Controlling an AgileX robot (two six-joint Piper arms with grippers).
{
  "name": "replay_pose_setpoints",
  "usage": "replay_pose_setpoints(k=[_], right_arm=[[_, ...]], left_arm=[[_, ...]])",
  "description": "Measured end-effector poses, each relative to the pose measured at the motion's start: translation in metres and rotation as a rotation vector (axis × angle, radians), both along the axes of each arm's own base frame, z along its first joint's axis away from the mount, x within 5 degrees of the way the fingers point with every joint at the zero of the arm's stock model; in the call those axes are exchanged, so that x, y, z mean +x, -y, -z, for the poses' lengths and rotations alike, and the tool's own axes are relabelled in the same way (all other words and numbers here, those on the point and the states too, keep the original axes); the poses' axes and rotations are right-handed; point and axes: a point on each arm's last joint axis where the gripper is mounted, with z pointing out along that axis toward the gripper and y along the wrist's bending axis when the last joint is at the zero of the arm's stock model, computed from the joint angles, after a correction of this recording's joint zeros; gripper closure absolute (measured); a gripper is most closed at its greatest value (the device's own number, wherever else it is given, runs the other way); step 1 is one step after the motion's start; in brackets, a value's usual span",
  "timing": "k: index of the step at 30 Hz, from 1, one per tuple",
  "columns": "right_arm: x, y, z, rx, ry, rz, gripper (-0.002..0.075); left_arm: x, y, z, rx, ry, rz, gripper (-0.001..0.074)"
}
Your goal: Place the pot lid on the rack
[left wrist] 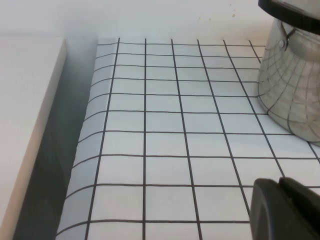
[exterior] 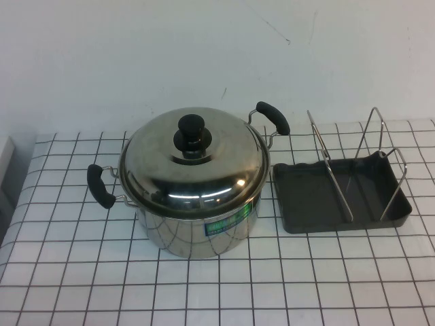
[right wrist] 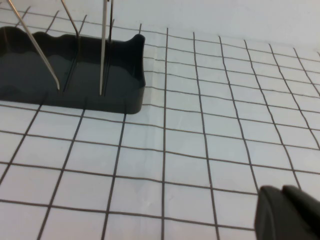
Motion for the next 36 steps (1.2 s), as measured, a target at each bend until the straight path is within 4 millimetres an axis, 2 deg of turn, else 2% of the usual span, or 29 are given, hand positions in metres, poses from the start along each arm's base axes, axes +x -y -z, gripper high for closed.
replay_pose_setpoints(k=[36], right_arm=[[0.0000, 0.0000, 0.0000, 0.000, 0.000, 0.000, 0.0728]], left_arm=[[0.0000, -0.0003, 0.0000, 0.027, 0.002, 0.005, 0.0738]])
